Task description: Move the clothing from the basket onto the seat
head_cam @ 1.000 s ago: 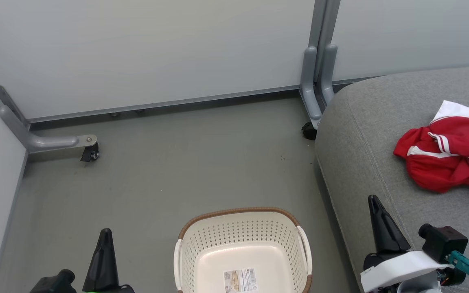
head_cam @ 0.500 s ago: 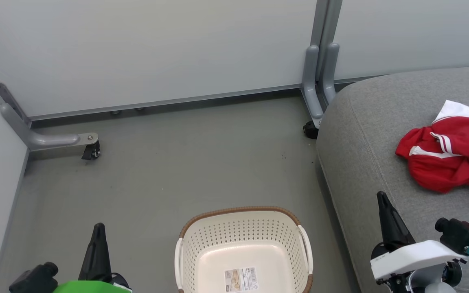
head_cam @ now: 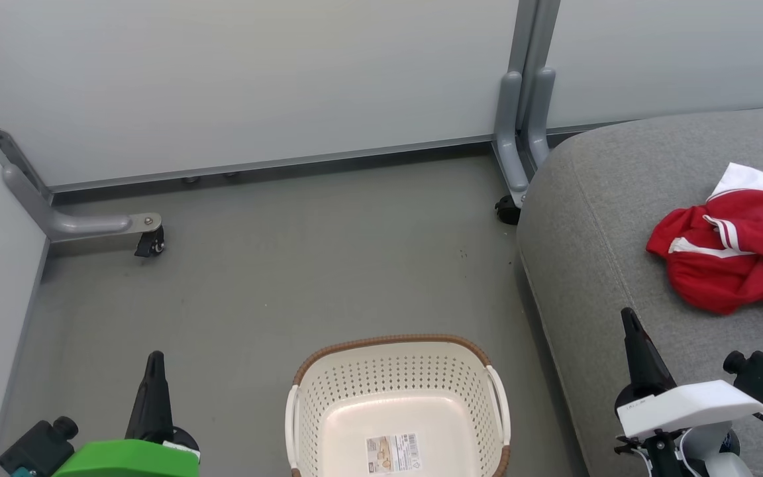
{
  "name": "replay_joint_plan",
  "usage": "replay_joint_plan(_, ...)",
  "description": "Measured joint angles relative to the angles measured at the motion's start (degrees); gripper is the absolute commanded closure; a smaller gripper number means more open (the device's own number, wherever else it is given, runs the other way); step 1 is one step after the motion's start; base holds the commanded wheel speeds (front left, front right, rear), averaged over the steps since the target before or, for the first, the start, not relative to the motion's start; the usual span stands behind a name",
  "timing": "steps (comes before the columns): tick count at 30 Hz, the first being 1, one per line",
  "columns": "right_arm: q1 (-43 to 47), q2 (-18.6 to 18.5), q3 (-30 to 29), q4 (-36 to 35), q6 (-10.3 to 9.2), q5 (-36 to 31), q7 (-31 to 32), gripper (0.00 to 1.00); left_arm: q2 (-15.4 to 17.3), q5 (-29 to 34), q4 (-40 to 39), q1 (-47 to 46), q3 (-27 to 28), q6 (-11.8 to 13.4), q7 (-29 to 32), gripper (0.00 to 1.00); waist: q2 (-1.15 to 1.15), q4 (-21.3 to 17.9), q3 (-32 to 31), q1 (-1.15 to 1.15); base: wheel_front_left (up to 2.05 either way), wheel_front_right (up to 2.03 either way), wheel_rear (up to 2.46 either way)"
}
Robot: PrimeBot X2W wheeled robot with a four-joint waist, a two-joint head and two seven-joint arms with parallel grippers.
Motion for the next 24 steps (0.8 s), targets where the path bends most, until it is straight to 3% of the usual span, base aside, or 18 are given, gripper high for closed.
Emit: replay_joint_plan(24, -2.3, -0.2, -2.0, 1.9, -0.01, 17.1, 3.8, 1.00, 0.2, -16.3, 2.3, -3.5, 1.8, -1.1, 3.9, 1.00, 0.00, 0.5, 0.4, 0.00, 0.00, 0.00, 0.00)
